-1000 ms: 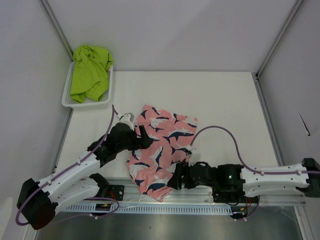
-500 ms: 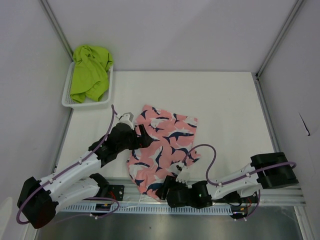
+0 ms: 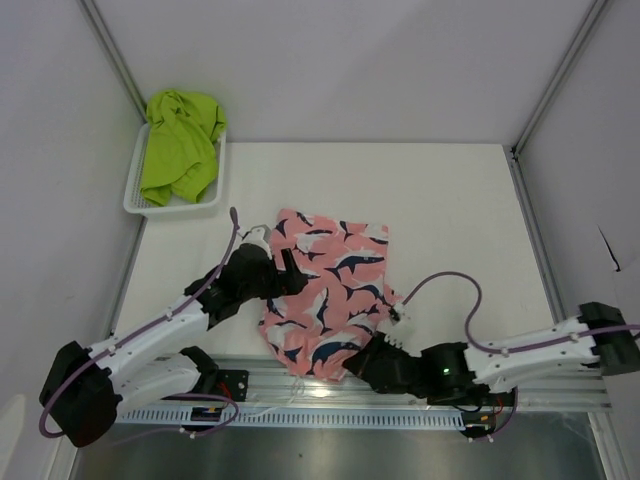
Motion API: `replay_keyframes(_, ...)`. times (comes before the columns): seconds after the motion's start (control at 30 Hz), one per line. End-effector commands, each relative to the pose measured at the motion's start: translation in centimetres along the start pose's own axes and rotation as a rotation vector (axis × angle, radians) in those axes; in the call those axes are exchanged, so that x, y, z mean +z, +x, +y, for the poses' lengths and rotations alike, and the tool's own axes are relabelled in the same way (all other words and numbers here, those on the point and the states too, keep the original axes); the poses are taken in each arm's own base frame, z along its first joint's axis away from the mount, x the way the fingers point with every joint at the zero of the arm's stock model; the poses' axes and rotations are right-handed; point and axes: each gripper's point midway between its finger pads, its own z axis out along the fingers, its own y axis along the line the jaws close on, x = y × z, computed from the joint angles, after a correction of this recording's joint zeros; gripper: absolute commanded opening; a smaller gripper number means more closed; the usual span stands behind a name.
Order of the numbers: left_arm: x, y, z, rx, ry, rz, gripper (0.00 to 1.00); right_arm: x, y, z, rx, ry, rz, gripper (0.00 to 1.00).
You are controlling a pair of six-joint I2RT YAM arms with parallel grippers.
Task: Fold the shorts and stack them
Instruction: Flatten the shorts out
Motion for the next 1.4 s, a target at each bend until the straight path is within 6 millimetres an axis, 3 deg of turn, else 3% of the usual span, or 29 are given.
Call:
replay_keyframes(0.0,0.6,-1.9,-2.2,0.037,0.05,-0.029,0.99,-3.0,-6.2,-5.6,-0.147,0.141,-0.145,0.0)
replay_keyframes(0.13,3.0,-1.5,-2.4,0.049,0.031,0.011,0.99,-5.3,-10.0,-6.1,-0.164,0.153,-0.178,0.0)
replay_keyframes(0.17,3.5,-1.6,-2.6,0.046,0.033,0.011,0.99,-5.4,-11.8,-6.3,-0.183,0.183,-0.217,0.0)
replay_keyframes(0.27,4.6,-1.5,-2.3,0.031,0.002,0.027,0.99,-5.5,-13.6,-4.8,-0.217,0.19,-0.213,0.0)
replay_keyframes(0.3,4.8,-1.6,-2.1,0.024,-0.013,0.02,0.99,-5.0,-15.7,-4.5,-0.26,0.213,-0.246,0.0)
replay_keyframes(0.37,4.9,-2.0,-2.2,0.016,-0.018,0.007,0.99,-3.2,-15.5,-4.2,-0.329,0.243,-0.14,0.0)
replay_keyframes(0.4,4.8,-2.2,-2.1,0.015,-0.025,0.002,0.99,-2.4,-17.1,-3.3,-0.395,0.227,-0.136,0.0)
replay_keyframes(0.43,4.6,-3.4,-2.6,0.025,-0.025,-0.023,0.99,-0.8,-16.5,-3.9,-0.447,0.263,-0.05,0.0)
replay_keyframes(0.5,4.4,-4.8,-2.7,0.034,-0.051,-0.032,0.99,0.3,-15.0,-2.7,-0.552,0.232,0.054,0.0)
replay_keyframes(0.57,4.3,-6.4,-2.8,0.066,-0.077,-0.024,0.99,1.2,-13.8,-3.2,-0.629,0.283,0.077,0.0)
replay_keyframes(0.63,5.2,-8.1,-3.6,0.111,-0.092,0.0,0.99,1.2,-11.5,-3.5,-0.681,0.281,0.111,0.0)
replay_keyframes(0.67,4.8,-11.1,-5.9,0.127,-0.065,-0.037,0.99,1.1,-10.9,-3.7,-0.681,0.279,0.122,0.0)
replay_keyframes(0.73,6.7,-10.6,-5.2,0.184,-0.123,0.034,0.99,0.7,-9.3,-4.6,-0.674,0.272,0.148,0.0)
replay_keyframes(0.77,6.6,-13.8,-7.9,0.198,-0.081,-0.021,0.99,0.3,-9.0,-4.4,-0.66,0.242,0.14,0.0)
replay_keyframes(0.83,9.7,-13.1,-7.4,0.251,-0.115,0.053,0.99,-0.3,-7.9,-5.4,-0.632,0.233,0.151,0.0)
replay_keyframes(0.87,9.6,-15.7,-9.7,0.257,-0.084,0.02,0.99,-0.8,-7.9,-5.3,-0.615,0.208,0.141,0.0)
replay_keyframes(0.93,12.7,-15.2,-9.7,0.285,-0.102,0.085,0.99,-1.2,-7.7,-5.9,-0.595,0.203,0.14,0.0)
replay_keyframes(1.03,14.9,-15.5,-11.8,0.321,-0.023,0.113,0.98,-1.9,-8.0,-6.7,-0.575,0.207,0.124,0.0)
replay_keyframes(1.07,16.6,-14.0,-11.4,0.33,-0.013,0.167,0.98,-2.1,-8.1,-7.1,-0.577,0.218,0.124,0.0)
replay_keyframes(1.1,17.0,-14.8,-12.8,0.35,0.033,0.157,0.98,-2.3,-8.2,-7.0,-0.57,0.21,0.116,0.0)
replay_keyframes(1.17,19.3,-13.1,-11.4,0.368,0.009,0.217,0.98,-2.4,-8.4,-6.9,-0.573,0.207,0.107,0.0)
replay_keyframes(1.37,22.2,-12.5,-12.1,0.405,0.054,0.248,0.97,-2.3,-8.5,-6.4,-0.579,0.191,0.103,0.0)
